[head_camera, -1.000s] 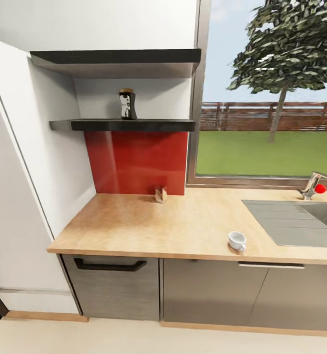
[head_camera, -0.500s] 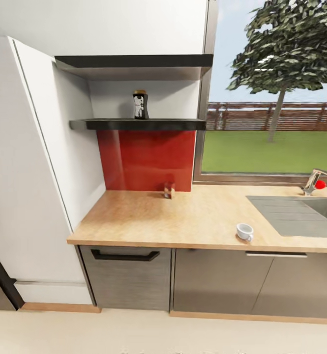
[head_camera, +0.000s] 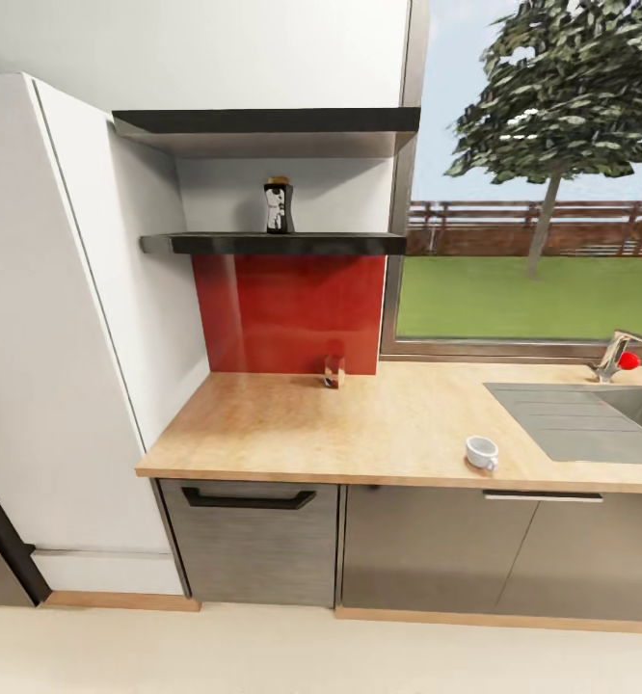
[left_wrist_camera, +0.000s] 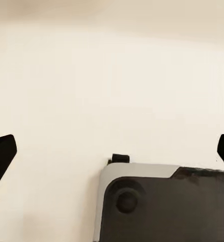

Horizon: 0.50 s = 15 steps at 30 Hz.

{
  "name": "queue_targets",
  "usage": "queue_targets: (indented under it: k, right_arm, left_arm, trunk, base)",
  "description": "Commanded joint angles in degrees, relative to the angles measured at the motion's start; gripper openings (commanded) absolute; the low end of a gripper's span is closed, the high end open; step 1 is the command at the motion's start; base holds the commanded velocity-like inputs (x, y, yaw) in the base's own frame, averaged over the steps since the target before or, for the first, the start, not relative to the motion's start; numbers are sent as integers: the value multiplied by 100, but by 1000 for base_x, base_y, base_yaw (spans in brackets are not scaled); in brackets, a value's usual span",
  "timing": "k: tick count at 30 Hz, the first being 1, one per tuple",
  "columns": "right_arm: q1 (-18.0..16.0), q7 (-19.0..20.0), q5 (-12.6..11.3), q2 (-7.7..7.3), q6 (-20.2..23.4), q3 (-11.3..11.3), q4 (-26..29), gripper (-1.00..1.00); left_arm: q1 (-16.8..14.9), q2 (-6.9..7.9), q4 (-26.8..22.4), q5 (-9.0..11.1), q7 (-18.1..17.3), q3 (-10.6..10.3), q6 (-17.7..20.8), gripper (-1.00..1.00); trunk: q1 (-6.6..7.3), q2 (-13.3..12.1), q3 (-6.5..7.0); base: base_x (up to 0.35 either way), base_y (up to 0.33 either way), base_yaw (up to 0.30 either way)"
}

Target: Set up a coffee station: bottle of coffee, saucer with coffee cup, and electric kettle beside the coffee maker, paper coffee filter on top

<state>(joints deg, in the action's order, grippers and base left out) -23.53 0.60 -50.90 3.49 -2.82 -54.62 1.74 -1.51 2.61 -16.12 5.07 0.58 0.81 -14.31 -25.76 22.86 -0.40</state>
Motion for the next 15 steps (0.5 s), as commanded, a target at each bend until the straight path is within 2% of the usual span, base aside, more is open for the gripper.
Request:
queue_targets:
  k: [1, 4, 6, 9, 10, 11, 14, 15]
  right_arm:
    - [-2, 5, -60, 2, -20, -48, -7, 100]
    - [-2, 3, -60, 2, -22, -48, -7, 100]
    - [-2, 6, -60, 1, -19, -48, -7, 100]
    - [-2, 9, -59, 2, -17, -48, -7, 100]
    - [-2, 10, -58, 2, -17, -48, -7, 100]
    - [-2, 10, -59, 2, -17, -48, -7, 100]
    - [-2, 10, -56, 2, -17, -48, -7, 100]
    - [-2, 10, -55, 2, -17, -48, -7, 100]
  left_arm:
    - [-21, 1, -269, 40, -7, -10, -70, 100]
    - [-61, -18, -1090, 21, -28, -11, -131, 100]
    - [-182, -79, -2473, 20, -56, -11, -121, 100]
    - [-450, -109, -3545, 27, -64, -22, -24, 100]
    - [-676, -116, -4070, 28, -59, -76, 199, 100]
    - [-810, -117, -4296, 28, -54, -115, 398, 100]
    - [-1297, -125, -4836, 29, -30, -174, 1146, 100]
    - [-1385, -131, -4904, 29, -25, -180, 1261, 100]
  trunk:
    - [-2, 6, -5]
    - [-2, 6, -5]
    - [-2, 6, -5]
    - [-2, 6, -5]
    - [-2, 6, -5]
    - [-2, 6, -5]
    - [-2, 6, -5]
    - [-2, 6, -5]
  base:
    - [0, 0, 0]
    - [0, 0, 0]
    - [0, 0, 0]
    - [0, 0, 0]
    - [0, 0, 0]
    - [0, 0, 0]
    - [0, 0, 0]
    - [0, 0, 0]
